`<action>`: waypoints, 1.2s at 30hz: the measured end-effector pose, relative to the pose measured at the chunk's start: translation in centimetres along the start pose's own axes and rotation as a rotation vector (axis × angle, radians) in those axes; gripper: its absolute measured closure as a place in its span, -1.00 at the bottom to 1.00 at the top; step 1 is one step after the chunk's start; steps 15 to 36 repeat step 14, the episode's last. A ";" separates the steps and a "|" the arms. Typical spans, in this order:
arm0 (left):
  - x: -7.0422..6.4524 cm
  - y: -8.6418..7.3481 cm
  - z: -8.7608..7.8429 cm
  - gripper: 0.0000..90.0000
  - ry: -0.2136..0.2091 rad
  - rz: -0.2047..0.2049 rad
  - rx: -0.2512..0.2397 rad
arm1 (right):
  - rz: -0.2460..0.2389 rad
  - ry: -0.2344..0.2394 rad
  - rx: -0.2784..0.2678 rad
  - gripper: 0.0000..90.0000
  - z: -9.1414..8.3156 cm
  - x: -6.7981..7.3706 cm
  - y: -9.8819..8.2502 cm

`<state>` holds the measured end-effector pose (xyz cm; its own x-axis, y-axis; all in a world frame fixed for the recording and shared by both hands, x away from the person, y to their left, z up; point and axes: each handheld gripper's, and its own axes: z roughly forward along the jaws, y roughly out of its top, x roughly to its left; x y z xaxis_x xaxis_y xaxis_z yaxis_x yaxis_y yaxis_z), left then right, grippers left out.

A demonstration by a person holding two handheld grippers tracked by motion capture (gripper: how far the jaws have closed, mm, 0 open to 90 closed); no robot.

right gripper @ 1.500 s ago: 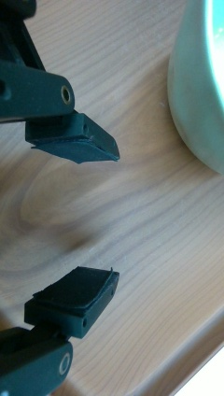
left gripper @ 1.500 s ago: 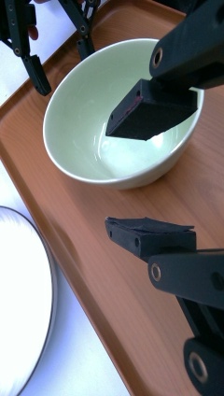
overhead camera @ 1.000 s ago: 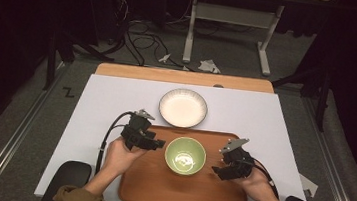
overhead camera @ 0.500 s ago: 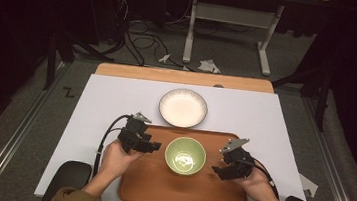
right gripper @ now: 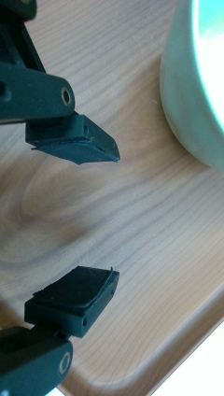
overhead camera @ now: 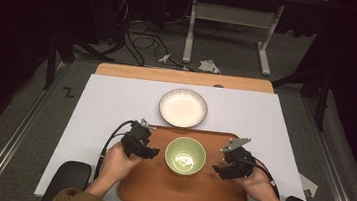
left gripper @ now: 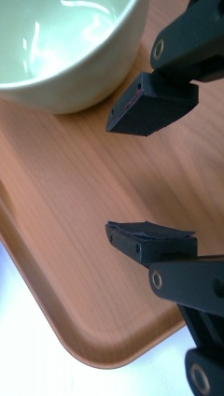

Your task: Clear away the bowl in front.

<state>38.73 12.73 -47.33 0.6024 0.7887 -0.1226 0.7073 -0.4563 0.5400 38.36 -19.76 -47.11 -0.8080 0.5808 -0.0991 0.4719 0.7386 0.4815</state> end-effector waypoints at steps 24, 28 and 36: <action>0.0 0.0 0.5 -0.01 0.010 0.030 0.039 | -0.008 -0.010 0.015 -0.18 0.1 -0.1 0.0; 0.0 0.0 0.5 -0.01 0.010 0.030 0.039 | -0.008 -0.010 0.015 -0.18 0.1 -0.1 0.0; 0.0 0.0 0.5 -0.01 0.010 0.030 0.039 | -0.008 -0.010 0.015 -0.18 0.1 -0.1 0.0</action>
